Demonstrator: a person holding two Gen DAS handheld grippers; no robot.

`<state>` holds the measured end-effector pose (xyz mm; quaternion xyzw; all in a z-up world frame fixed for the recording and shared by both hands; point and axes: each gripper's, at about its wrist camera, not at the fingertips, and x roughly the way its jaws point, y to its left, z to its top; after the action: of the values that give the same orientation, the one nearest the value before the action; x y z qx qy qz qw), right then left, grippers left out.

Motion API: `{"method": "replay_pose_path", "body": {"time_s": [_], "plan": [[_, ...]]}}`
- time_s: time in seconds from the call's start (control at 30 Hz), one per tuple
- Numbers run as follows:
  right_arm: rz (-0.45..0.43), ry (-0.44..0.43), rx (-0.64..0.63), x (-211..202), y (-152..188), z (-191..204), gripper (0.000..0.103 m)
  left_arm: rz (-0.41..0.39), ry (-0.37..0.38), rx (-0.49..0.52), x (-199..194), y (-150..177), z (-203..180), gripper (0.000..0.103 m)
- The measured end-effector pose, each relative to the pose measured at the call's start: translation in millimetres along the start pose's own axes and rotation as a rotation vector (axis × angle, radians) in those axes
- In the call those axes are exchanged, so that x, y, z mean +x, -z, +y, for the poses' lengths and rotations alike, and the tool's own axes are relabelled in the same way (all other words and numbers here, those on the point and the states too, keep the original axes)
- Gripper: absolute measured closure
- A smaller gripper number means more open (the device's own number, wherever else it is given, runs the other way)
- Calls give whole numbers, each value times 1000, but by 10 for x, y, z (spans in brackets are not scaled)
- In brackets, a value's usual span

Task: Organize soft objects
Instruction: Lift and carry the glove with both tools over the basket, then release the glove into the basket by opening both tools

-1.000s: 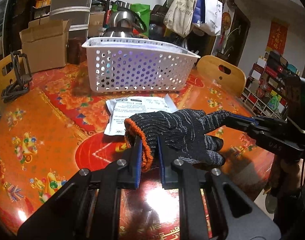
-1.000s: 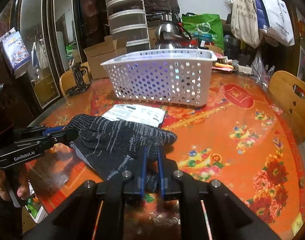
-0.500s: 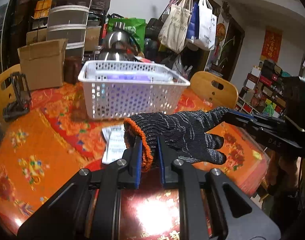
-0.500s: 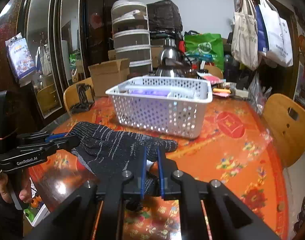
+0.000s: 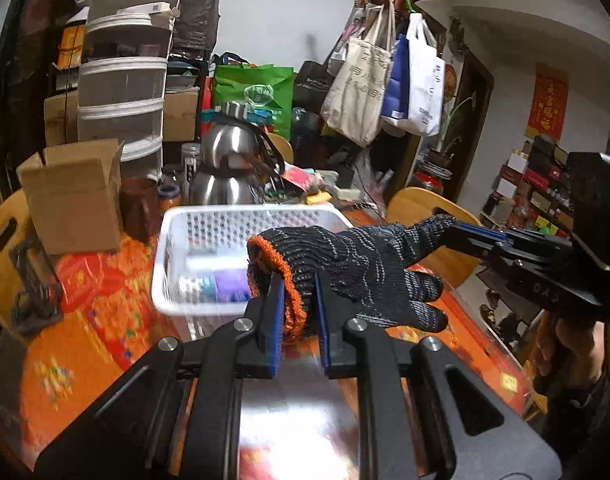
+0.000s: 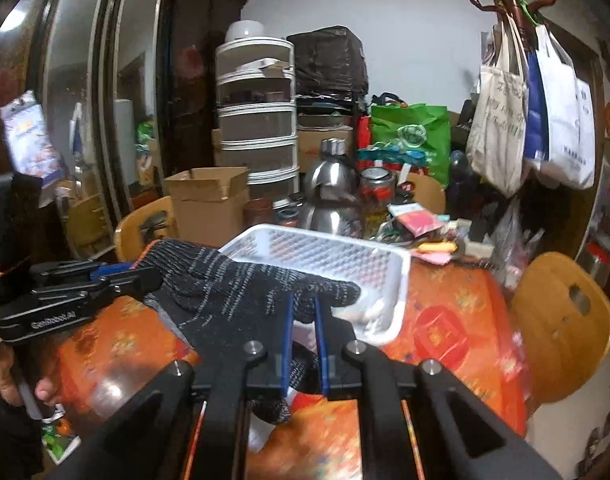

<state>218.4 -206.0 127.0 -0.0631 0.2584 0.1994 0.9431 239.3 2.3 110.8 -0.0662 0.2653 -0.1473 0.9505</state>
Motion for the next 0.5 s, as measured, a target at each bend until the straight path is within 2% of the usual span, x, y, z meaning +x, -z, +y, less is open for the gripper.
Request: {"method": "replay_pose_path", "body": {"time_s": [0.07,0.23,0.37,0.5], "plan": [[14,10,3,166,-181,-76,94,24,9,-33,181,-178,93,90],[39,36,29,595,-480,-275,94,65,-28,-61,668,-465,277,90],[73,55,32,1007,-567,-365,94,105,-56,-79,1042,-499,397,90],[121,62,36,1332,-490,-401,94,139,-78,-109,1310,-451,538,90]]}}
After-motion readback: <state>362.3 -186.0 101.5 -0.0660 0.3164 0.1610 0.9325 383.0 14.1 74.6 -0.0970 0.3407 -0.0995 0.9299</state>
